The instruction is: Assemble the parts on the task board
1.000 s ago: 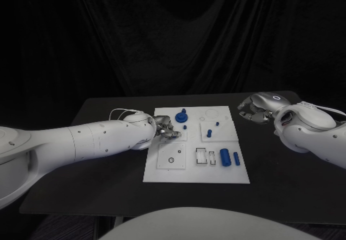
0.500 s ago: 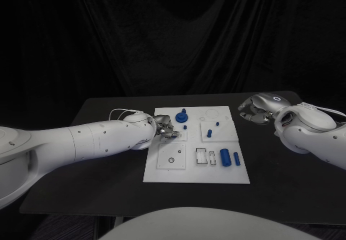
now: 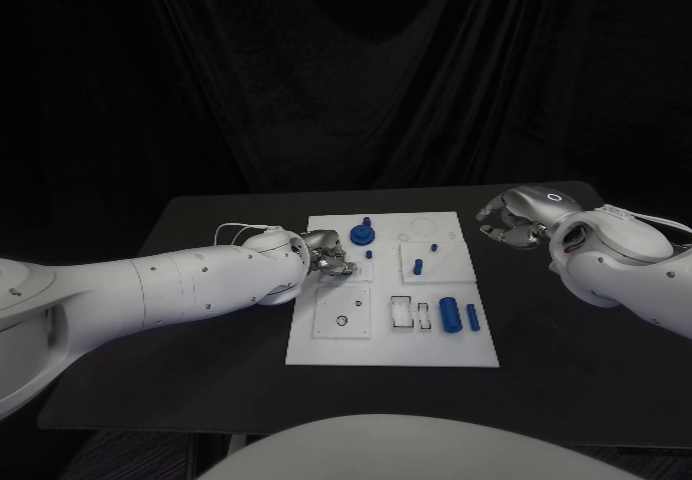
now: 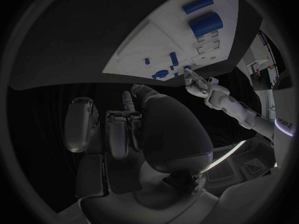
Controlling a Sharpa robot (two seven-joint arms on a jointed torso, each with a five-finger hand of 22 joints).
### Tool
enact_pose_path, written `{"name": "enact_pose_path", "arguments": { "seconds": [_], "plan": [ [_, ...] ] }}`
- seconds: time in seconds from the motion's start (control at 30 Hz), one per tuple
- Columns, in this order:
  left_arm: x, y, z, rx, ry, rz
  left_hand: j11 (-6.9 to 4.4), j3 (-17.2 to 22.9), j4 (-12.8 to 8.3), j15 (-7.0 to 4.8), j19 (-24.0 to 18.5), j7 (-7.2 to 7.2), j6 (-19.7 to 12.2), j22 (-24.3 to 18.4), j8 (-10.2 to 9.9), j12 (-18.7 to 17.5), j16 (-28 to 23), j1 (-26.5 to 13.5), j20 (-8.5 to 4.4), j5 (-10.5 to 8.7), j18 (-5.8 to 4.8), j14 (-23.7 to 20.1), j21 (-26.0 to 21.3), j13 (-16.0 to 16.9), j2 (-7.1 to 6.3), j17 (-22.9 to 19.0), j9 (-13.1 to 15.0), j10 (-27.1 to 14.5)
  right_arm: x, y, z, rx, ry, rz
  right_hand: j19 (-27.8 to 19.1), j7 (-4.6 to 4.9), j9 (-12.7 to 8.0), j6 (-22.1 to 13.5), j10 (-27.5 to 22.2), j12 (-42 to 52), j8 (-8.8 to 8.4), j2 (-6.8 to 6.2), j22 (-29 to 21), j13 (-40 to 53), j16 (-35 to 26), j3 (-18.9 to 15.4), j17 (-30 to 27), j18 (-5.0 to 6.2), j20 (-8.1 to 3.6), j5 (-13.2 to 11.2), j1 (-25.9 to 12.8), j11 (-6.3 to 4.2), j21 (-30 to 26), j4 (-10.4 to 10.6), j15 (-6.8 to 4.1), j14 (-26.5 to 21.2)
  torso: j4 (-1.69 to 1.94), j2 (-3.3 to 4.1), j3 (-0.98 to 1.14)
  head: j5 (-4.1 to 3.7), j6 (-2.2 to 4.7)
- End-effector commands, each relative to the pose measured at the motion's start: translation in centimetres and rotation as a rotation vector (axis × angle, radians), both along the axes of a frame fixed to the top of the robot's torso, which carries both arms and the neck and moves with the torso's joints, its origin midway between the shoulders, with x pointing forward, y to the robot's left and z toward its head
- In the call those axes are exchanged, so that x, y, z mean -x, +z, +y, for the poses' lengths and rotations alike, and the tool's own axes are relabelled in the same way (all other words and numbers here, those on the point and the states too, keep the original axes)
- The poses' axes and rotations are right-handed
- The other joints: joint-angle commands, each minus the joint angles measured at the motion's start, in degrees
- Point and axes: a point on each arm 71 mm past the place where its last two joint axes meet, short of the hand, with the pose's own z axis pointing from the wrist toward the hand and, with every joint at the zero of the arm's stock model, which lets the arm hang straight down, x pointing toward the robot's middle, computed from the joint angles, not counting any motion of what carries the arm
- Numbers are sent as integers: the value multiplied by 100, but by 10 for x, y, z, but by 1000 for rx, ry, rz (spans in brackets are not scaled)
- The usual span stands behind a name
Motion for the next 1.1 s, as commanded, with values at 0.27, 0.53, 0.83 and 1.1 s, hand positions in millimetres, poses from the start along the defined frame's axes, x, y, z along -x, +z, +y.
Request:
{"name": "enact_pose_path", "arguments": {
  "seconds": [0.27,0.53,0.83,1.1],
  "plan": [
    [7,0,4,17,-3,27,-3,280,-244,7,11,-25,38,612,32,20,37,-50,-24,-1,-25,595,11,1507,-151,1505,69,597,1,0,-2,0,-16,-7,-41,-9,-12,-4,446,-35,-39,-6,1020,1373,-40,32,1457,101,9,36,-42,33,-43,-10,39,579,-3,2,0,-5,-1],
    [1,7,9,60,44,116,-1,435,-393,6,16,-20,28,630,38,20,37,-104,-26,-111,-29,595,10,1507,-183,1505,106,597,0,0,-1,-2,-17,-10,-45,-11,-18,-22,445,-37,-47,-10,1017,1372,-42,40,1455,102,9,37,-46,32,-52,-16,38,578,3,-4,6,-25,-1],
    [-4,11,11,57,52,141,6,481,-392,13,9,-11,29,630,39,20,37,-210,-22,-230,-26,595,-6,1507,-160,1505,122,597,0,0,-2,-2,-20,-12,-45,-11,-18,-22,445,-37,-47,-10,1017,1372,-42,40,1455,102,9,37,-46,32,-52,-16,38,578,0,-9,6,-42,-1],
    [-7,12,11,36,58,158,12,504,-368,16,19,-7,35,646,41,20,37,-303,-18,-331,-30,595,1,1507,-130,1505,135,597,0,0,-2,-3,-20,-13,-45,-11,-18,-22,445,-37,-47,-10,1017,1372,-42,40,1455,102,9,37,-46,32,-52,-16,38,578,-10,-5,-1,-29,-1]
  ]
}}
